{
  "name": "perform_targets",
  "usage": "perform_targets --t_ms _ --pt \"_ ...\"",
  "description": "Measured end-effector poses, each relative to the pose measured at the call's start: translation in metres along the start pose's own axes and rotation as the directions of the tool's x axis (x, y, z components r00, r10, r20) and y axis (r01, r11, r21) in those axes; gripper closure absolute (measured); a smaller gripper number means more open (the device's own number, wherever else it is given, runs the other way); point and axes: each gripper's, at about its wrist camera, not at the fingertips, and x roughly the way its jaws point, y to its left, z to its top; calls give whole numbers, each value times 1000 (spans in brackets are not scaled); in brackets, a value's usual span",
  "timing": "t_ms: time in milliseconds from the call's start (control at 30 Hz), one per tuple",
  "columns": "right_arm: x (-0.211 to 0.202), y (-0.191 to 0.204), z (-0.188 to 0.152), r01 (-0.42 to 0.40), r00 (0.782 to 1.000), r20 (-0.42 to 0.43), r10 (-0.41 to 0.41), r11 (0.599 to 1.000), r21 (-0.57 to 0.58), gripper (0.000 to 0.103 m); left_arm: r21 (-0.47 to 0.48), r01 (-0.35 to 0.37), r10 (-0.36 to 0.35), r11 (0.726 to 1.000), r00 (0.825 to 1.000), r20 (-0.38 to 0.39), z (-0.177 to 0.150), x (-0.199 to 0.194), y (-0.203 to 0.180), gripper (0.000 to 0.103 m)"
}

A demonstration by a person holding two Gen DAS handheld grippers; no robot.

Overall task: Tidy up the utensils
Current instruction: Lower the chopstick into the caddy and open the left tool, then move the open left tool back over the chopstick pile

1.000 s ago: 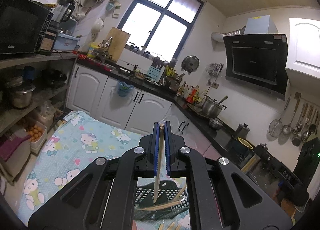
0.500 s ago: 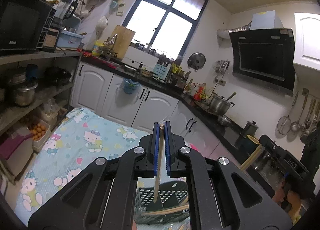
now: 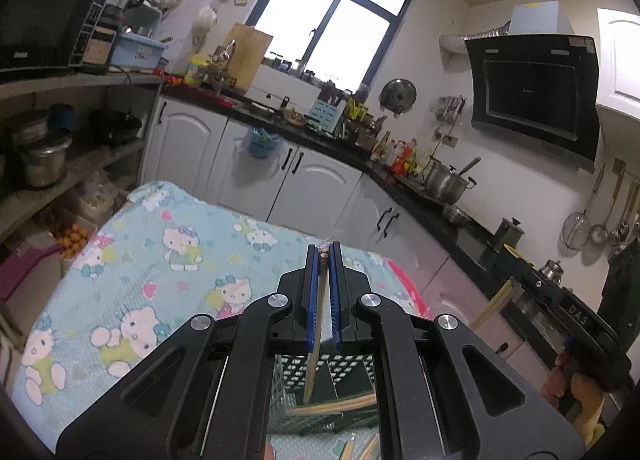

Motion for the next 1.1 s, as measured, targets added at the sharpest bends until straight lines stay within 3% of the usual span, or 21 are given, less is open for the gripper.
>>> perform_targets --t_ms 200,233,267,300,333,400,467,667,733,1100 --pt "8 -9 -14 13 999 -36 -12 999 35 96 -8 7 -8 1000 1000 -30 -11 7 1 99" --pt "9 -11 -16 19 999 -43 -18 999 41 86 -13 3 -3 1000 999 -42 -13 8 3 91" --pt "9 -12 -18 21 999 -48 -19 999 42 78 -17 3 -3 1000 999 -47 -14 9 3 77" --pt "8 -13 -20 23 998 -52 -21 999 42 61 -24 3 -5 1000 999 -53 -15 8 5 69" --pt "6 -14 -23 28 998 -50 -26 999 42 58 -33 3 -5 999 998 -59 -16 7 6 65" --pt "3 -13 -27 22 998 -52 -20 999 36 58 -41 3 -6 999 998 -59 -17 4 8 61" --pt "0 -15 -30 24 998 -61 -22 999 37 56 -45 5 -8 999 998 -57 -18 -2 8 45" --pt "-11 -17 -35 35 995 -91 -30 998 49 49 -43 18 -20 999 999 -49 -20 -21 5 14" --pt "-16 -15 -37 40 995 -98 -35 998 45 43 -48 27 -29 998 998 -50 -21 -26 4 11" --pt "-44 5 -45 36 994 -106 -39 999 -35 34 -57 17 -21 998 998 -57 -30 -50 3 11"
